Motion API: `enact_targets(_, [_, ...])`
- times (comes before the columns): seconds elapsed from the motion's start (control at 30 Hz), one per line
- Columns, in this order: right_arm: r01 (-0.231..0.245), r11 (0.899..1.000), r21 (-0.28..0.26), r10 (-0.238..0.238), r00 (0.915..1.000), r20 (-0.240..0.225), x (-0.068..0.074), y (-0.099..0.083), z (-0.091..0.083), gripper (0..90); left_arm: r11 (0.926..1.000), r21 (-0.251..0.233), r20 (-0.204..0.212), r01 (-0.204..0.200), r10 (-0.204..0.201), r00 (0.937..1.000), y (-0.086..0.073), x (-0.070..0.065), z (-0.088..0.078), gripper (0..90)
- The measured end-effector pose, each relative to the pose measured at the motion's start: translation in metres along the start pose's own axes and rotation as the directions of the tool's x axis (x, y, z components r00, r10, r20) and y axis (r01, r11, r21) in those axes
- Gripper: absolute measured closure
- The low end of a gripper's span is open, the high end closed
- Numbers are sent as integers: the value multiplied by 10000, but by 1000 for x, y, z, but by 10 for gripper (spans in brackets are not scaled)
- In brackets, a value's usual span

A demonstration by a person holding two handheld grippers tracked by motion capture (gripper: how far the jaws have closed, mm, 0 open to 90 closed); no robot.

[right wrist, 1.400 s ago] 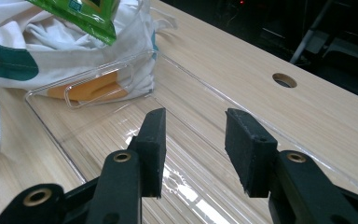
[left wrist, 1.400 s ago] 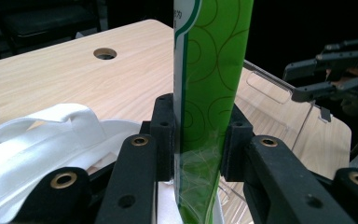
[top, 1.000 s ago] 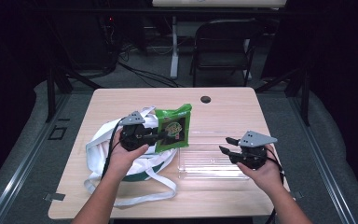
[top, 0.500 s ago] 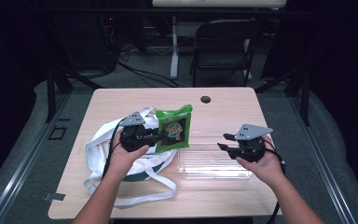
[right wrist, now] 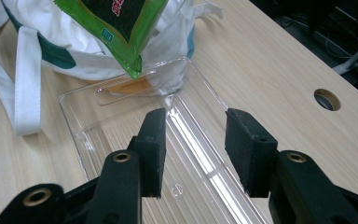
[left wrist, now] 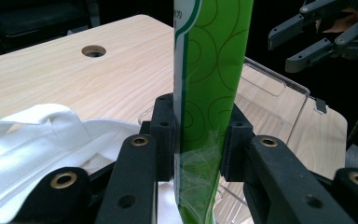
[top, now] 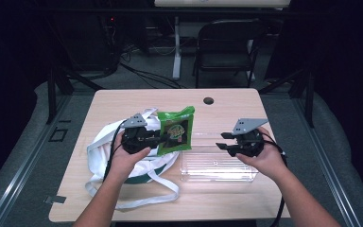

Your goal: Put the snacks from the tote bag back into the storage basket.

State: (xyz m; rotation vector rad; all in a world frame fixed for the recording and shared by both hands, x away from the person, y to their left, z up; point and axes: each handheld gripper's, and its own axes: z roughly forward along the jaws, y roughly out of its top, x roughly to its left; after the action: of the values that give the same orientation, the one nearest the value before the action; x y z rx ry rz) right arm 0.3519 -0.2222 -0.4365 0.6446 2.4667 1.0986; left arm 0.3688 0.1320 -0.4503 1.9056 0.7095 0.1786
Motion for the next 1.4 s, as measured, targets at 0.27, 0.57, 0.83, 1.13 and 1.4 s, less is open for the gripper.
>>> enact_targets(0.27, [969, 9929, 695, -930, 9940, -581, -4, 23, 1, 566, 10000, 31, 145, 20, -20, 9999, -1, -1, 2, 721])
enact_targets(0.57, [1906, 9742, 1208, -1794, 9789, -976, -4, 52, 1, 543, 10000, 59, 145, -14, 13, 9999, -1, -2, 2, 721])
enact_targets(0.83, [2224, 9646, 1417, -2065, 9712, -1191, -5, 69, 2, 521, 10000, 98, 168, -9, 8, 9999, -2, -2, 3, 721])
enact_targets(1.13, [2652, 9497, 1665, -2422, 9591, -1465, -8, 86, 0, 519, 9999, 132, 220, -90, 87, 9997, -2, -2, 4, 721])
enact_targets(1.4, [2979, 9387, 1732, -2761, 9510, -1395, -12, 104, -3, 514, 9999, 85, 256, -64, 62, 9997, -3, -4, 6, 721])
